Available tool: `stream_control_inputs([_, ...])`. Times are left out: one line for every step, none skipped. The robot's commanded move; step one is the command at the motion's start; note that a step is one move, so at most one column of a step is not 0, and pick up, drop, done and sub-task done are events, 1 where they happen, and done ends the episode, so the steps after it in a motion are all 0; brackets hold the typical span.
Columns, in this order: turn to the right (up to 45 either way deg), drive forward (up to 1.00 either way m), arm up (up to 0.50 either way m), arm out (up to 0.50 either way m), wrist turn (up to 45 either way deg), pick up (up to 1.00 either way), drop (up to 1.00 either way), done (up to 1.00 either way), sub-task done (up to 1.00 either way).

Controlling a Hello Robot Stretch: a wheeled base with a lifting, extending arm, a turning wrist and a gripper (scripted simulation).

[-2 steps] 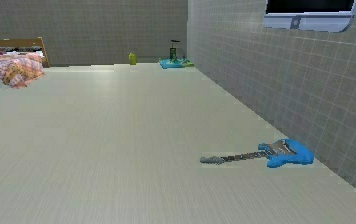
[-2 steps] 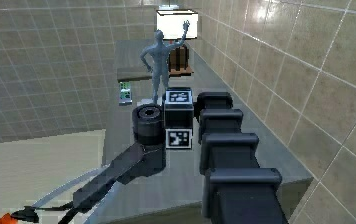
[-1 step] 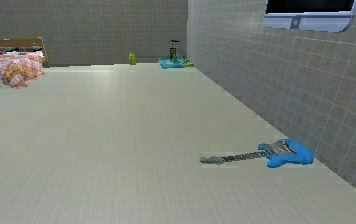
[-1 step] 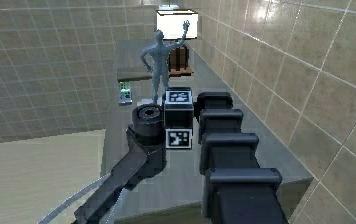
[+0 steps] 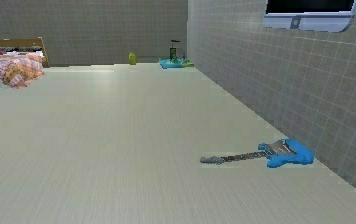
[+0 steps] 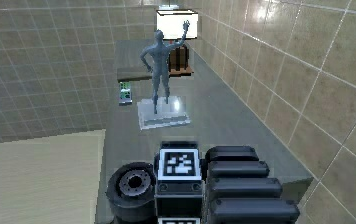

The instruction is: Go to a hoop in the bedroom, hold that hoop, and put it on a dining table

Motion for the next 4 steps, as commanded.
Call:
stream_control_inputs([-45.0,0.00,0.00,0.00,0.0,0.00,0.00,0.00,0.00])
stream_control_inputs([-21.0,0.00,0.00,0.00,0.0,0.00,0.00,0.00,0.00])
stream_control_inputs([0.0,0.20,0.00,0.00,0.0,0.00,0.00,0.00,0.00])
stream_control_inputs([-33.0,0.00,0.00,0.00,0.0,0.00,0.00,0.00,0.00])
